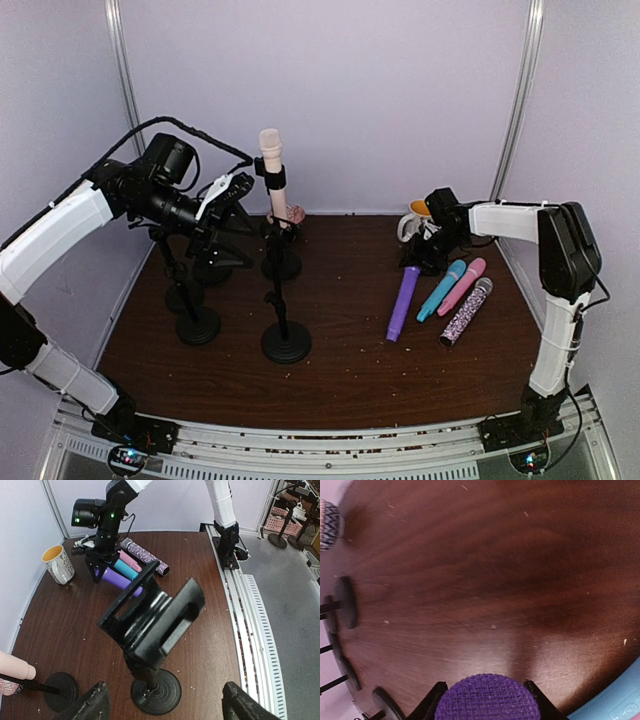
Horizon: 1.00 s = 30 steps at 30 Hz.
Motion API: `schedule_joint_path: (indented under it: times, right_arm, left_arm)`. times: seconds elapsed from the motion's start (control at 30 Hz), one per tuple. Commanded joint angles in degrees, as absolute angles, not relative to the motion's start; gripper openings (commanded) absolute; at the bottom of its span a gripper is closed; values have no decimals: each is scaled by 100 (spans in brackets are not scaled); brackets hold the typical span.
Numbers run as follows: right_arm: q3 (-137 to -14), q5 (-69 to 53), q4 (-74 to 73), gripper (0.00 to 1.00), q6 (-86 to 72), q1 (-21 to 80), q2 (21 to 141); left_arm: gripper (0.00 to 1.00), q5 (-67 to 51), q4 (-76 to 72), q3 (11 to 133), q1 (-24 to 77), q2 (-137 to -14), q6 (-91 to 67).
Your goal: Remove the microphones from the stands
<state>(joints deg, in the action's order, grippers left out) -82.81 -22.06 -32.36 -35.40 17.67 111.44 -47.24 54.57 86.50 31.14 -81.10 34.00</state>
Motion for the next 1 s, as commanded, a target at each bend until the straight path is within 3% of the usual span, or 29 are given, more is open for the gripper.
schedule_joint_path:
  times: [0.0,0.2,0.27,0.63,0.97]
  right_arm:
    - [-8588,-1739,-4077,10,-3267,1784,11705]
    - [-8957,-1221,-4176,13,-3621,1797,12060]
    - [-8960,-1083,-4123,23,-3755,1814,12076]
    - [-8937,-332,-3912,58,-4067,2005,11779]
    - [-8951,268,-3989,61,-4057,2193,11413]
  left_arm:
    - [79,-4703,5415,8578,3073,-8050,3463]
    - [79,-4710,5414,8492,2962,-7955,3464]
    - [79,-4718,5414,8448,2945,-7945,3459]
    - [80,-4795,5410,8453,2703,-7903,3270]
    - [81,-4857,5245,8218,2574,-7714,3197]
